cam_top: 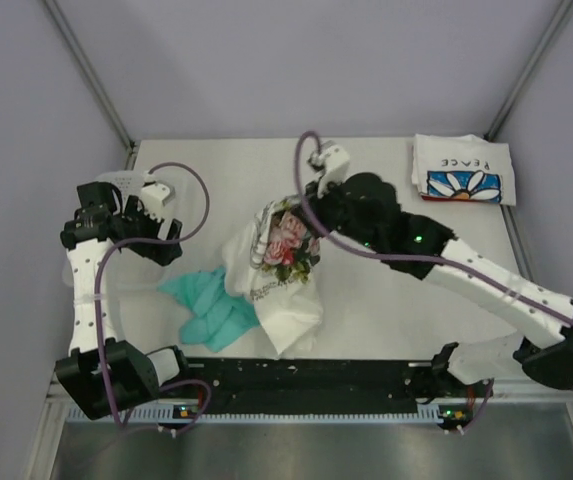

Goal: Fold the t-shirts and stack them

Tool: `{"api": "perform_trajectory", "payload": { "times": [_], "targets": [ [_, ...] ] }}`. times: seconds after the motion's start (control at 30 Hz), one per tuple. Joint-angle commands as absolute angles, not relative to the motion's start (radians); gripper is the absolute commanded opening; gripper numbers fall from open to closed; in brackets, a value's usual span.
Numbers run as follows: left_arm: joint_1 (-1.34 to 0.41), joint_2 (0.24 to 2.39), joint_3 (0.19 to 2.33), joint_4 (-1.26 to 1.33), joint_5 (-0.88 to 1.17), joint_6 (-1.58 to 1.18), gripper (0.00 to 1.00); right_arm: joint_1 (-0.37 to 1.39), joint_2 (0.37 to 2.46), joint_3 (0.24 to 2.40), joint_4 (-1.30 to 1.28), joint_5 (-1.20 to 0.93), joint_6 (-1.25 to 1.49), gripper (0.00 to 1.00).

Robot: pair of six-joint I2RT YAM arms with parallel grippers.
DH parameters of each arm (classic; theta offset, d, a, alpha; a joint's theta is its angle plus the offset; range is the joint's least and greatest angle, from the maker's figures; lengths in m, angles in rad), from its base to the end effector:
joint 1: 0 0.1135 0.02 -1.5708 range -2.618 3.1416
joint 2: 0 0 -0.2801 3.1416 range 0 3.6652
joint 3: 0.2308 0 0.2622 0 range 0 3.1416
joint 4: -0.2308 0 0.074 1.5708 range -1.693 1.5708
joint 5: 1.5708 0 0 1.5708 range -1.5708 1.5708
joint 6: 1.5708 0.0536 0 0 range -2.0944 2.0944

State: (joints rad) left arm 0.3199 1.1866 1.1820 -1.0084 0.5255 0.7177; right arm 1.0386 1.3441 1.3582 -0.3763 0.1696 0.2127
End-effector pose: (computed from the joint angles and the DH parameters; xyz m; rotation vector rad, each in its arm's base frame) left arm 0.2308 0.0481 0.3299 0.6553 2.3155 -0.2198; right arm 0.1753 0.2798 0.4051 -0.6893 1.8632 0.6653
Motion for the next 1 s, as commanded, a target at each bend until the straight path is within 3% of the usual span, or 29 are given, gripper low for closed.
{"api": "perform_trajectory", "payload": {
  "times": [0.0, 0.13, 0.3, 0.47, 0.63, 0.7, 0.77, 0.87, 0.97],
  "targets": [
    [0.318, 1.151, 1.191, -1.042, 0.635, 0.799, 0.96, 0.892, 1.197, 1.416, -0.341, 0.195, 0.242, 0.00],
    [0.177, 1.108, 1.092, -1.046, 0.644, 0.824, 0.99, 0.850, 1.135, 1.367, -0.350, 0.296, 0.235, 0.00],
    [-0.181, 1.098, 0.872, -0.814, 0.405, 0.723, 0.99, 0.761, 1.057, 1.250, -0.387, 0.310, 0.290, 0.00],
    [-0.222, 1.311, 0.890, -0.684, 0.226, 0.654, 0.99, 0.706, 0.960, 1.166, -0.413, 0.350, 0.298, 0.00],
    [-0.261, 1.514, 0.923, -0.669, 0.195, 0.608, 0.96, 0.689, 0.917, 1.112, -0.446, 0.351, 0.307, 0.00],
    [-0.268, 1.542, 0.917, -0.670, 0.216, 0.600, 0.84, 0.689, 0.902, 1.092, -0.446, 0.356, 0.314, 0.00],
    [-0.268, 1.549, 0.919, -0.681, 0.247, 0.609, 0.62, 0.689, 0.888, 1.080, -0.448, 0.367, 0.319, 0.00],
    [-0.261, 1.534, 0.978, -0.768, 0.261, 0.615, 0.00, 0.689, 0.881, 1.072, -0.449, 0.368, 0.318, 0.00],
    [-0.168, 1.393, 1.119, -0.837, 0.273, 0.611, 0.00, 0.689, 0.879, 1.058, -0.451, 0.367, 0.316, 0.00]
  ]
}}
